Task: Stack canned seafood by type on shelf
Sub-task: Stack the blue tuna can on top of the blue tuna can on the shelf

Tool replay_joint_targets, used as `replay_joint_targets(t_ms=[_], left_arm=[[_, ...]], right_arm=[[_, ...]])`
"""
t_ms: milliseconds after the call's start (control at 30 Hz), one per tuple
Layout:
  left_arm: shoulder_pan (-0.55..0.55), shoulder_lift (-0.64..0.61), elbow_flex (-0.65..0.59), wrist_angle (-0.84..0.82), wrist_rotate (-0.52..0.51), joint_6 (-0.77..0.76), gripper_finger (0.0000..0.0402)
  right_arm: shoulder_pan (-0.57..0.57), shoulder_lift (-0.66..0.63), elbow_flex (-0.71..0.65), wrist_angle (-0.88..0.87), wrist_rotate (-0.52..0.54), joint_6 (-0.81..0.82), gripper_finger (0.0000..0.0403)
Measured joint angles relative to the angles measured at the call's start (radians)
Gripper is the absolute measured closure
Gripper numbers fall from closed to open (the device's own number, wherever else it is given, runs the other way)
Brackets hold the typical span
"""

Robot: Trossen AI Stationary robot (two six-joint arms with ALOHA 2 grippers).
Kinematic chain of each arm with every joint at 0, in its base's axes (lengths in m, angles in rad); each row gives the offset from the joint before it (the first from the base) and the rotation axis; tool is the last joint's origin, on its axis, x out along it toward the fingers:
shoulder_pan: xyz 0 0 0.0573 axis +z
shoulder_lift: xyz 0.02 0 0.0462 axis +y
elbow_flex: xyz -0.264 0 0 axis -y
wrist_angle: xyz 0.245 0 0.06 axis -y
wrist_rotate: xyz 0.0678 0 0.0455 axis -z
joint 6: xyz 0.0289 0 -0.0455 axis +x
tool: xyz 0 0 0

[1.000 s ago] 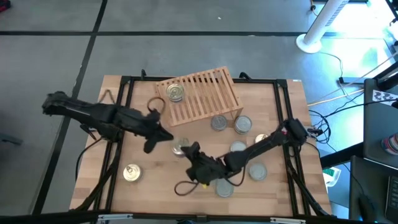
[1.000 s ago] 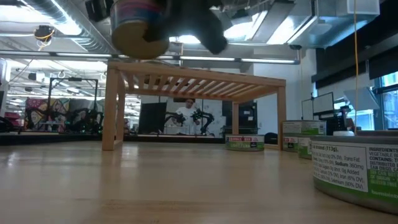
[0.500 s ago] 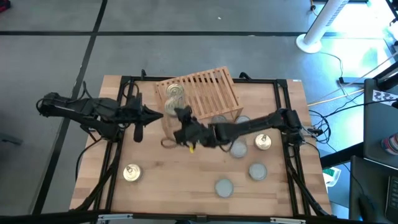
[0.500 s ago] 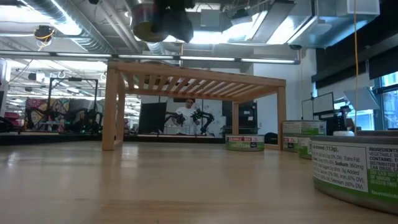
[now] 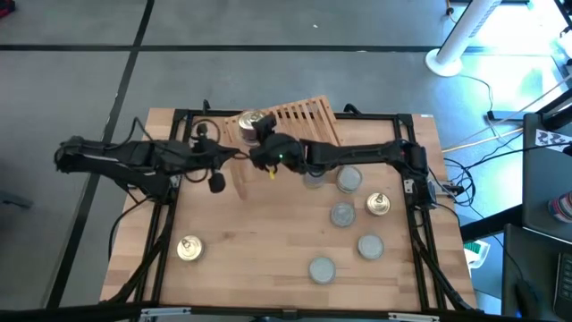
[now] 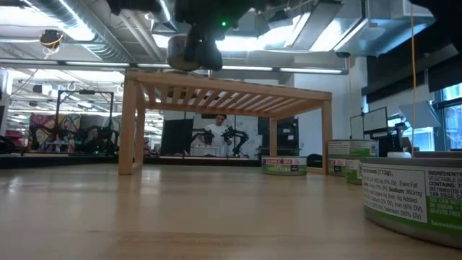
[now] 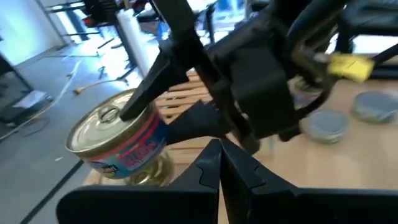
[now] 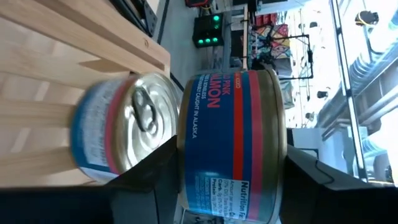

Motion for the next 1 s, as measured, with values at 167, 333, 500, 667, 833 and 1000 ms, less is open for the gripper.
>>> replay_joint_targets(t_ms=[167,333,500,667,833,1000], left_arm=[[0.079,0.051,0.0,0.006,0.0,0.049,0.04],[0.158,0.097,0.0,0.007,0.001,0.05,0.04],[0.199,0.136,0.0,0.008,0.002,0.049,0.0401],[0.218,0.162,0.0,0.008,0.002,0.044,0.0401],[0.223,0.174,0.0,0.006,0.001,0.037,0.0401],[0.223,0.173,0.0,0.007,0.002,0.038,0.0401]], right_arm=[[-0.009,0.0,0.0,-0.024,-0.056,0.009,0.0187],[-0.007,0.0,0.0,-0.03,-0.072,0.014,0.0201],[-0.007,0.0,0.0,-0.053,-0.086,0.014,0.0194],[-0.007,0.0,0.0,-0.06,-0.086,0.014,0.018],[-0.013,0.0,0.001,-0.078,-0.153,0.014,0.0188],[-0.014,0.0,0.001,-0.079,-0.175,0.014,0.0187]])
